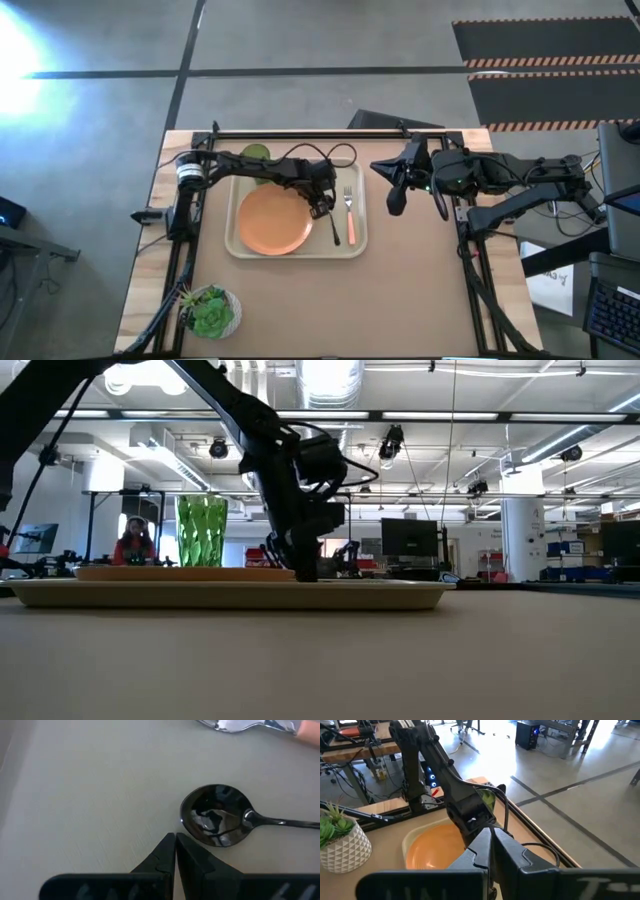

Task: Pick and place plate/cup/fork/spoon on tray
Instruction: Adjust the black spoon on the white serving tray, then adjust the orange plate on the white serving tray

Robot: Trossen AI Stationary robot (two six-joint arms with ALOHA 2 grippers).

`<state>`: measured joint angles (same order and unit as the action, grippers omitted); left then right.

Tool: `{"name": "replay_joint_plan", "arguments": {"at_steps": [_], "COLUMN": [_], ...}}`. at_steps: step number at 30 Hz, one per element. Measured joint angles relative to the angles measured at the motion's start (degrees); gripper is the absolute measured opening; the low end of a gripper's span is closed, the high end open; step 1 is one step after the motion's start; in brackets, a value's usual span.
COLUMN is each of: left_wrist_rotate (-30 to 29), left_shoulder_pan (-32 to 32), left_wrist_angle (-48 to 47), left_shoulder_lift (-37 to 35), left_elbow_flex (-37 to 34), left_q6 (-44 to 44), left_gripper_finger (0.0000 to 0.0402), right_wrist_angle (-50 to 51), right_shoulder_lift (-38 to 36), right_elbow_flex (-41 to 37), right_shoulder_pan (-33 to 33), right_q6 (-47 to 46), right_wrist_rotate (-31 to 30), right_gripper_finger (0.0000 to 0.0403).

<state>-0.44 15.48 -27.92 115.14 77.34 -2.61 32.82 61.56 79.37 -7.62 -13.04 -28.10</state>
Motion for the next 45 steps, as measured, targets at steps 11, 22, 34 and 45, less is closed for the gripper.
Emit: {"name": "replay_joint_plan", "arguments": {"at_steps": [11,22,34,45], "left_wrist_rotate": [1.89,0.76,-7.78,-42.65], "left_shoulder_pan": [-0.3,-0.37,-7.52,-22.74], "left_wrist_angle": [3.94,0.37,-7.18,-17.26], "left_shoulder_lift": [0.15,0.08,-17.77,-42.91], "left_elbow_flex": [4.61,7.97,9.25,8.6], "left_q6": [-0.01,-0.36,-1.47,-6.6], "left_gripper_finger": [0.0,0.0,0.0,0.0], "right_wrist_angle": [1.32,2.36,5.79,1.59], "right_shoulder_lift": [0.0,0.0,1.57,15.34], "right_elbow_flex": [0.0,0.0,-0.02,-0.08], "right_shoulder_pan": [0.0,0.0,0.0,0.52], "right_q6": [-0.59,-0.77,-3.63,0.04], "right_wrist_rotate": [-0.51,-0.46,2.67,6.43], "right_gripper_finger": [0.0009,0.0009,0.0009,0.0009]}}
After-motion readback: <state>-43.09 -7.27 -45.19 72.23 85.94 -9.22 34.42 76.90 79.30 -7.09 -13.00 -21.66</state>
